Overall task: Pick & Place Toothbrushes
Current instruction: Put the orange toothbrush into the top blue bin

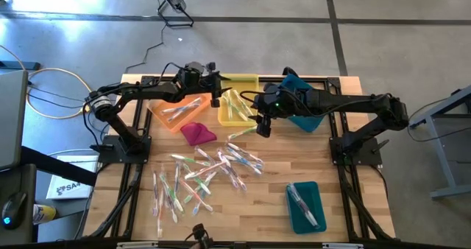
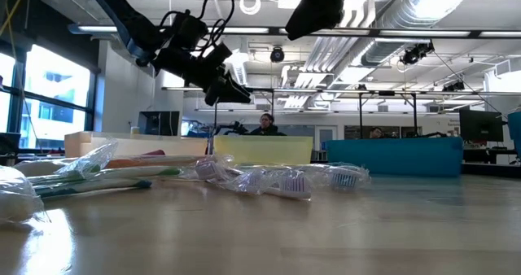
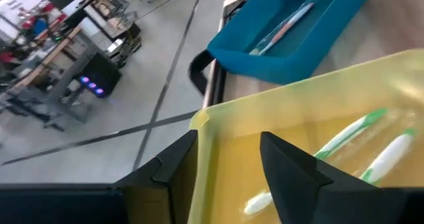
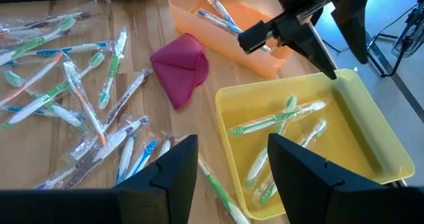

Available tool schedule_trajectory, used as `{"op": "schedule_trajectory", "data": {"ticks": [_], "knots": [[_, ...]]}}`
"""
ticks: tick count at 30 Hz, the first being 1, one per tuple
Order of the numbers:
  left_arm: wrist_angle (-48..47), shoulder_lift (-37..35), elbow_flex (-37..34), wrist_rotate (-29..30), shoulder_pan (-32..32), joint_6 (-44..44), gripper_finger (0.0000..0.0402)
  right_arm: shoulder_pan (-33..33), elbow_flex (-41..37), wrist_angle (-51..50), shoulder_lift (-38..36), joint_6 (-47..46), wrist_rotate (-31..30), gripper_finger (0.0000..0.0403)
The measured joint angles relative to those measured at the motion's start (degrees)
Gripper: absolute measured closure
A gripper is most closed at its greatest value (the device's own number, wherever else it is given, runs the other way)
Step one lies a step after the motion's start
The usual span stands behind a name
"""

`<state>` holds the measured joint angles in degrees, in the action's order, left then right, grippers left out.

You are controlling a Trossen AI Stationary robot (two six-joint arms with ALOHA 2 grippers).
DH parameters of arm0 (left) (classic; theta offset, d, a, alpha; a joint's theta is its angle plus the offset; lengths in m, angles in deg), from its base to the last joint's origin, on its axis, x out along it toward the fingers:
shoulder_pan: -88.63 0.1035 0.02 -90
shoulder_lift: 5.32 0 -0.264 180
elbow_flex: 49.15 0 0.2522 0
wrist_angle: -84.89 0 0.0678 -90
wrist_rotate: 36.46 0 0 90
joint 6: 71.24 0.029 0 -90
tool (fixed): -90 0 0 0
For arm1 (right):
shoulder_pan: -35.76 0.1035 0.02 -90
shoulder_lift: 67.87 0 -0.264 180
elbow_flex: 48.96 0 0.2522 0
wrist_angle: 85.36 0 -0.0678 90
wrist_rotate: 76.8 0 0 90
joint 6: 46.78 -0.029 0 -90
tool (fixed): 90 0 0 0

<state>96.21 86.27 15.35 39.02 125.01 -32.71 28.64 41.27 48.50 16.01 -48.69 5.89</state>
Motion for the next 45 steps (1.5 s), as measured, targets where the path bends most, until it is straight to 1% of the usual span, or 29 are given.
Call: {"op": "schedule_trajectory", "data": {"ticks": [4,9,11,16,21,24,27,29,33,37,41,45], "knots": [[-0.09,0.00,0.00,-5.60,0.00,-1.04,0.0302,0.00,0.00,0.00,0.00,0.02,0.02,0.0228],[-1.98,0.00,-0.01,-10.18,-0.02,-1.32,0.0381,0.00,0.00,0.00,0.00,0.04,0.00,0.0228],[-3.16,0.00,-0.02,-11.94,-0.02,-1.43,0.0395,0.00,0.00,-0.02,0.00,0.06,0.00,0.0228],[-5.56,0.00,-0.02,-12.39,-0.02,-2.47,0.0390,0.00,0.00,-0.02,0.00,0.10,0.00,0.0228],[-6.06,0.00,-0.02,-12.05,-0.02,-5.76,0.0389,0.00,0.00,-0.02,0.00,0.13,0.00,0.0228],[-6.06,0.00,-0.02,-12.28,-0.02,-5.91,0.0390,0.00,0.00,-0.02,0.00,0.13,0.00,0.0228],[-6.41,-0.41,-0.02,-17.10,-0.01,-6.42,0.0398,0.00,0.00,-0.09,0.00,0.13,0.01,0.0228],[-8.51,-1.91,-0.02,-20.34,-0.02,-6.53,0.0400,0.00,-0.01,-0.39,0.00,0.13,0.00,0.0228],[-13.83,-8.15,-1.57,-20.41,-0.15,-4.09,0.0401,0.00,-0.02,-0.48,0.00,0.02,0.00,0.0228],[-14.20,-16.41,-7.28,-17.55,-0.16,-3.07,0.0401,0.00,-0.02,-0.50,0.00,0.02,0.02,0.0228],[-12.76,-24.00,-14.90,-13.44,-2.09,-2.85,0.0401,0.00,-0.02,-0.50,0.00,0.02,0.01,0.0228],[-7.20,-30.29,-22.15,-9.54,-6.89,-2.99,0.0401,0.00,-0.02,-0.48,0.00,0.02,0.00,0.0228]]}}
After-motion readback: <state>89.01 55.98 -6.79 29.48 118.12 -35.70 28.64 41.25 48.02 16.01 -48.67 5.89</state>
